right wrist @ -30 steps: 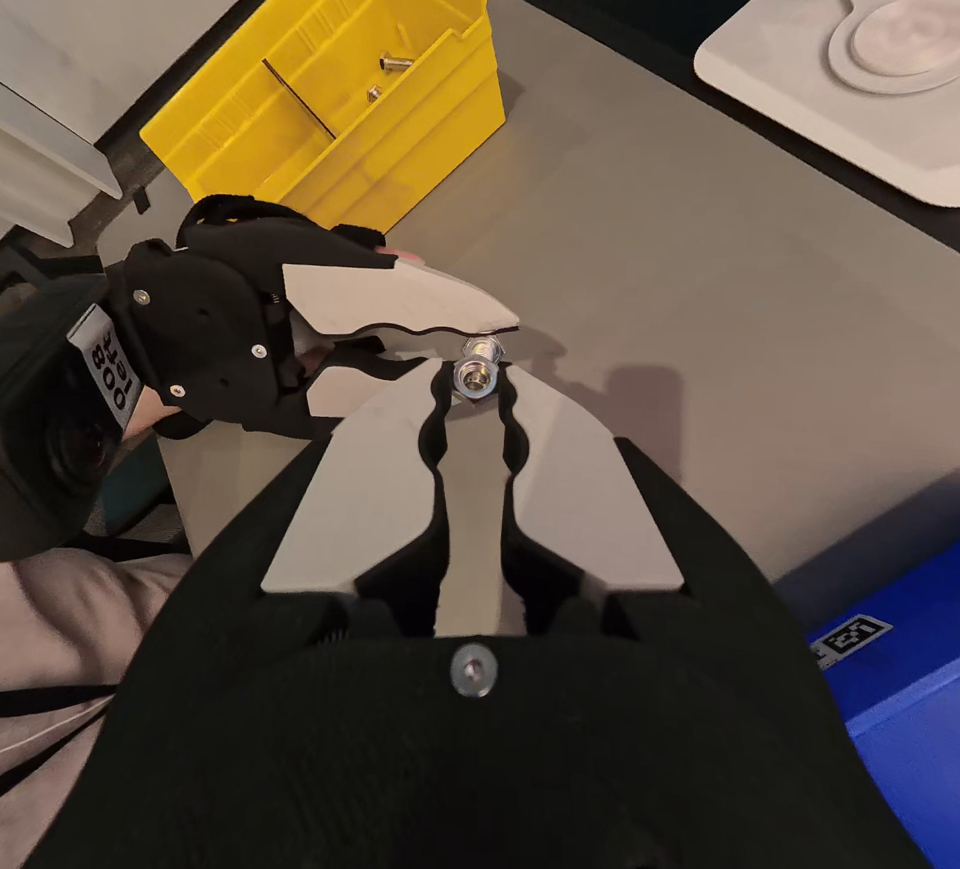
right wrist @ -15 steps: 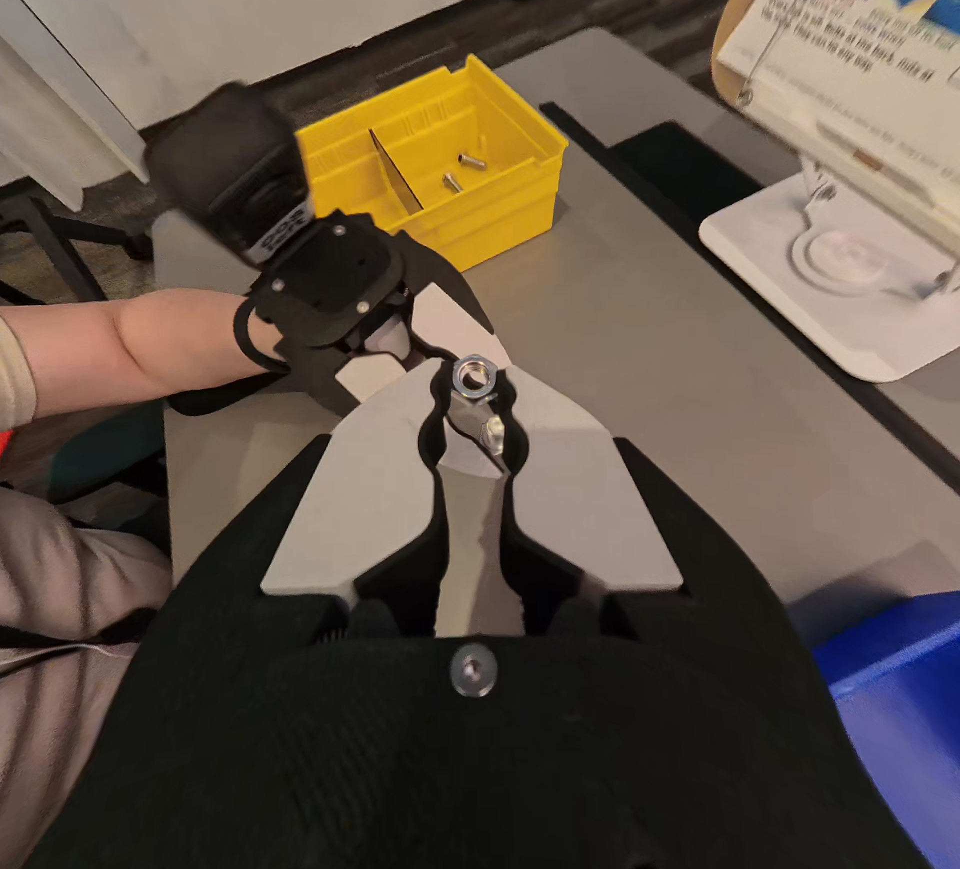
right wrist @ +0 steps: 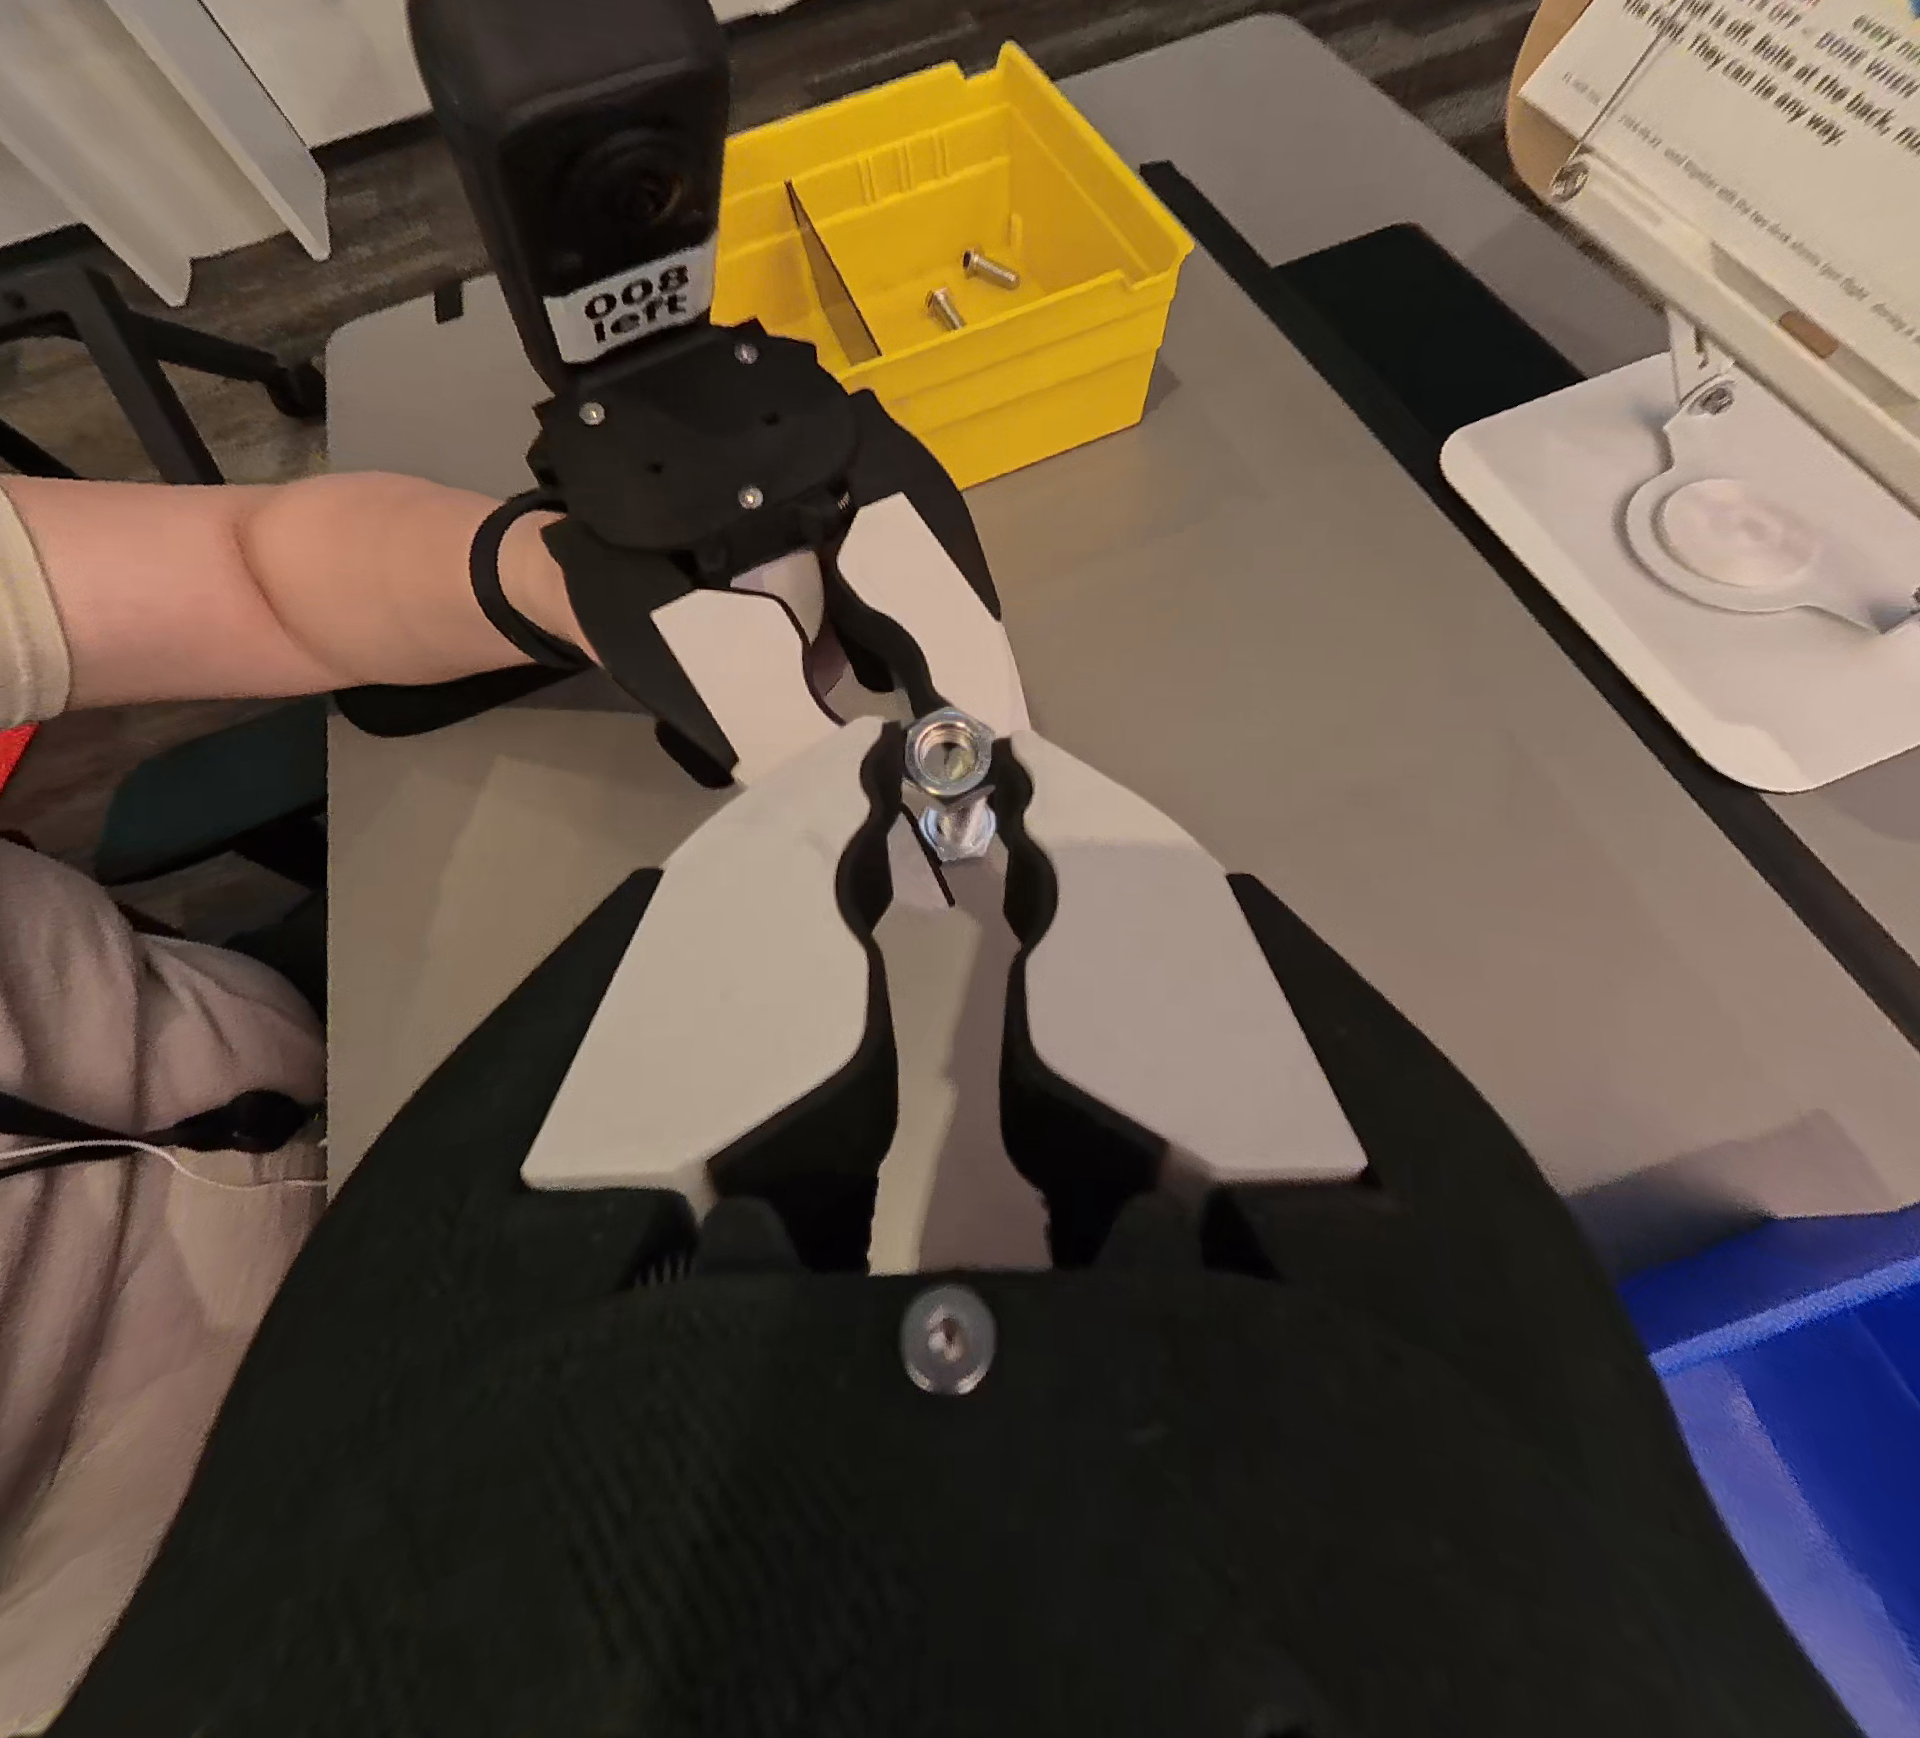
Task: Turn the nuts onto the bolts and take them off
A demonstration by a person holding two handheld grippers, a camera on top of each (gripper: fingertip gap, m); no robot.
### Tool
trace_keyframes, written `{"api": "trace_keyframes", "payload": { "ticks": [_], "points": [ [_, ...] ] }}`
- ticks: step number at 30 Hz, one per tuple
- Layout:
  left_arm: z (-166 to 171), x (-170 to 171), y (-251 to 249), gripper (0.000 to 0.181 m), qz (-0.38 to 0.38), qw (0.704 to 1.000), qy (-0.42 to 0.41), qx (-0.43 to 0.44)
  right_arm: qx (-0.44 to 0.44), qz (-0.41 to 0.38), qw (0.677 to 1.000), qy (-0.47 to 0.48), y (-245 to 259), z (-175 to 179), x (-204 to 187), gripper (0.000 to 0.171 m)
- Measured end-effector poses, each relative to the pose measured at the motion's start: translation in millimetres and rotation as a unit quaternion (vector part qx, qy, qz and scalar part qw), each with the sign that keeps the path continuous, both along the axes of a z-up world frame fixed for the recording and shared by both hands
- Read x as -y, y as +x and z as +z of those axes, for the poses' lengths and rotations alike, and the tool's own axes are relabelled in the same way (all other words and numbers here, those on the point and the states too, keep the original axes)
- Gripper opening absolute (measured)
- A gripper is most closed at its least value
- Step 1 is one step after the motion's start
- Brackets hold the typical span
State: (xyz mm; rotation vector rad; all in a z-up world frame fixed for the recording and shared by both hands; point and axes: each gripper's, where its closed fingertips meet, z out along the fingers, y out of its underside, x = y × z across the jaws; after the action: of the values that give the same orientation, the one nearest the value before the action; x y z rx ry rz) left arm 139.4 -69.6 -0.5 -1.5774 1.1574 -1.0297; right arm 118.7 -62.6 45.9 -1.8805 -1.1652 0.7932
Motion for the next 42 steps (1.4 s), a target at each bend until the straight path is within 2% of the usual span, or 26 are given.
{"api": "trace_keyframes", "payload": {
  "ticks": [5,9,11,18,24,30,34,42],
  "points": [
    [0.3,1.6,-0.7,0.018,-0.009,1.000,0.008,-0.007,0.010,0.006,1.000,0.000,-0.4,-4.0,-0.6,0.018],
    [0.9,8.8,-0.8,0.018,-0.036,0.999,0.029,-0.016,0.013,0.042,0.999,0.012,-0.2,-2.9,9.2,0.018],
    [1.9,25.1,0.0,0.018,-0.095,0.995,0.030,-0.013,0.012,0.096,0.995,0.025,-1.0,-1.8,24.5,0.018],
    [-10.6,70.2,-6.0,0.018,-0.234,0.969,0.040,-0.066,0.065,0.237,0.967,0.070,3.0,-16.2,72.0,0.018],
    [-15.9,99.9,-11.1,0.018,-0.314,0.945,0.047,-0.077,0.066,0.329,0.936,0.104,-3.7,-19.4,102.9,0.019],
    [6.4,85.1,-12.7,0.018,-0.275,0.959,0.054,-0.026,0.014,0.259,0.962,0.084,-8.6,3.1,84.4,0.018],
    [17.1,58.1,-15.7,0.018,-0.206,0.977,0.054,-0.007,-0.019,0.183,0.980,0.070,-12.8,13.7,57.7,0.018],
    [29.9,21.3,-22.7,0.018,-0.102,0.994,0.032,0.011,-0.091,0.064,0.994,0.021,-21.2,26.9,18.0,0.018]
  ]
}}
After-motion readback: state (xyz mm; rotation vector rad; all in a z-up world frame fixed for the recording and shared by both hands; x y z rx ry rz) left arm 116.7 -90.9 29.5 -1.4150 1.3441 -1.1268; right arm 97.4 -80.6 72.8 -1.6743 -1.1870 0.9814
